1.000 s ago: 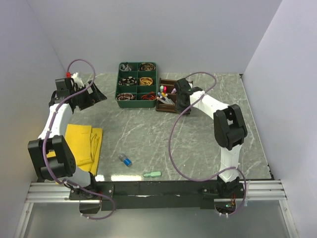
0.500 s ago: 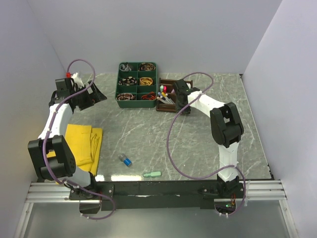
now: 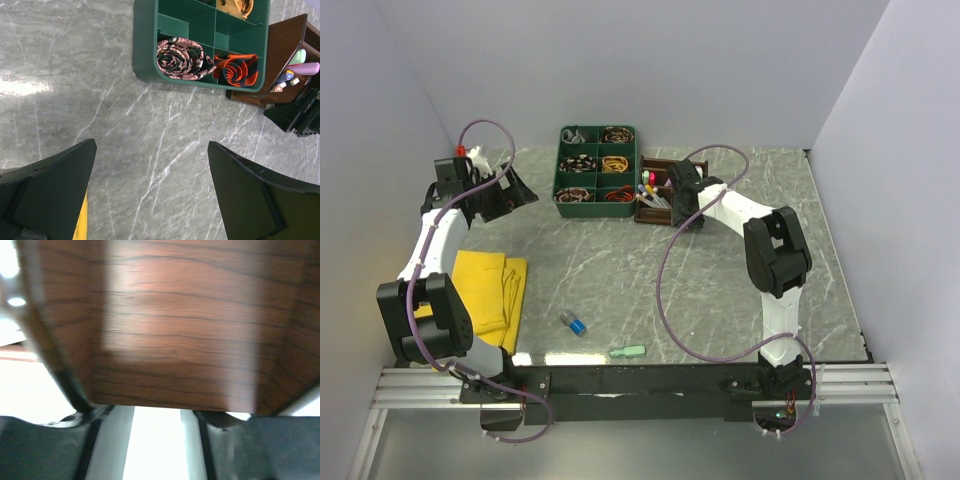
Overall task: Sort the stationery into containers
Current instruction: Place the stationery in the storage box.
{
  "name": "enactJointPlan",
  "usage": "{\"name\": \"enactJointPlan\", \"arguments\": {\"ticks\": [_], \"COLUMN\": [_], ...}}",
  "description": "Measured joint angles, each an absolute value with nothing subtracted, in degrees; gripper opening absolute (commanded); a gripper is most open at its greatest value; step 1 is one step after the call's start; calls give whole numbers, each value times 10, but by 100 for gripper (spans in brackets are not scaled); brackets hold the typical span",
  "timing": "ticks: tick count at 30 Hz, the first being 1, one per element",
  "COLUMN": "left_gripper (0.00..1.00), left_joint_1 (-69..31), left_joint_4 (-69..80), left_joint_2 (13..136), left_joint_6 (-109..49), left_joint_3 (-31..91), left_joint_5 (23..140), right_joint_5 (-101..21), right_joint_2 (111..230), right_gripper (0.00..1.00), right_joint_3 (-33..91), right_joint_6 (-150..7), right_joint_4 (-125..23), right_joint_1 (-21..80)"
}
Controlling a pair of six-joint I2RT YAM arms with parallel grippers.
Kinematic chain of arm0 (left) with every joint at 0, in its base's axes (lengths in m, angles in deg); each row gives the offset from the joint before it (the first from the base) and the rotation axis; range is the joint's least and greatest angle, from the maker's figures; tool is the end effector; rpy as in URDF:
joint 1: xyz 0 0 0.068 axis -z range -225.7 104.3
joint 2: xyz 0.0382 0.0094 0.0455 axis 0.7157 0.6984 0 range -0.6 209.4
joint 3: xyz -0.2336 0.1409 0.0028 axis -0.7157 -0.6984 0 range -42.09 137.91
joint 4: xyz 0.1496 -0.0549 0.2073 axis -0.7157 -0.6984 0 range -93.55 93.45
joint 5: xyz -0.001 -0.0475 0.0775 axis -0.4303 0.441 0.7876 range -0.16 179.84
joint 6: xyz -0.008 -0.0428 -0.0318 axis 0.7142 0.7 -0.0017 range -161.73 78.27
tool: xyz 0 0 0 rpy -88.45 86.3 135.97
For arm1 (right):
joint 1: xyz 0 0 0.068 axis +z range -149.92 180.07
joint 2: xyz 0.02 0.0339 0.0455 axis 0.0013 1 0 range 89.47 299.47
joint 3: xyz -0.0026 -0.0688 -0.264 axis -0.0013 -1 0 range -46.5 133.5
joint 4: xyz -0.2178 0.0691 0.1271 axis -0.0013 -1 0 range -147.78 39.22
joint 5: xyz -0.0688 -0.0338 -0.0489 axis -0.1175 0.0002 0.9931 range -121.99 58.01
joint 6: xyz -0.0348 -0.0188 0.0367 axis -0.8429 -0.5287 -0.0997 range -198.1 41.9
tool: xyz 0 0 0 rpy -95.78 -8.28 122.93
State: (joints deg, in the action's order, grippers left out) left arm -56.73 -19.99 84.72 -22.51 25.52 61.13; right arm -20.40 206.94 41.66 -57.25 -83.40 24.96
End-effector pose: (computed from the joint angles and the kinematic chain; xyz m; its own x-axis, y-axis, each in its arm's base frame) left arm 0.3266 0.0462 0.2901 -0.6715 -0.4251 -0.6069 -0.0359 0.8367 -0.5465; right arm 0.3985 0.1771 0.1840 -0.8642 -0.0167 -0.5028 -0.0203 0.9998 0.0017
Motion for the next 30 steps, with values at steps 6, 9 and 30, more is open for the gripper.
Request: {"name": "enactJointPlan", "arguments": {"ticks": [6,9,30], "left_gripper": [99,99,99], "left_joint_1": [-560,-559,-557], "left_joint_4": [-200,-200,-199], "left_joint_2": [842,840,840], "left_joint_6": [-224,-223,-215], "left_joint_3": [246,244,244], "left_joint_5": [611,610,608], "right_joint_5": [-222,-227,-305], "right_joint_2": [2067,2061,2043], "right_gripper": [26,22,0], "right_joint_3": [412,404,383], "right_joint_6": [-585,-584,-581], "right_joint_4": [-816,-813,-811], "right_joint_1": [257,260,265]}}
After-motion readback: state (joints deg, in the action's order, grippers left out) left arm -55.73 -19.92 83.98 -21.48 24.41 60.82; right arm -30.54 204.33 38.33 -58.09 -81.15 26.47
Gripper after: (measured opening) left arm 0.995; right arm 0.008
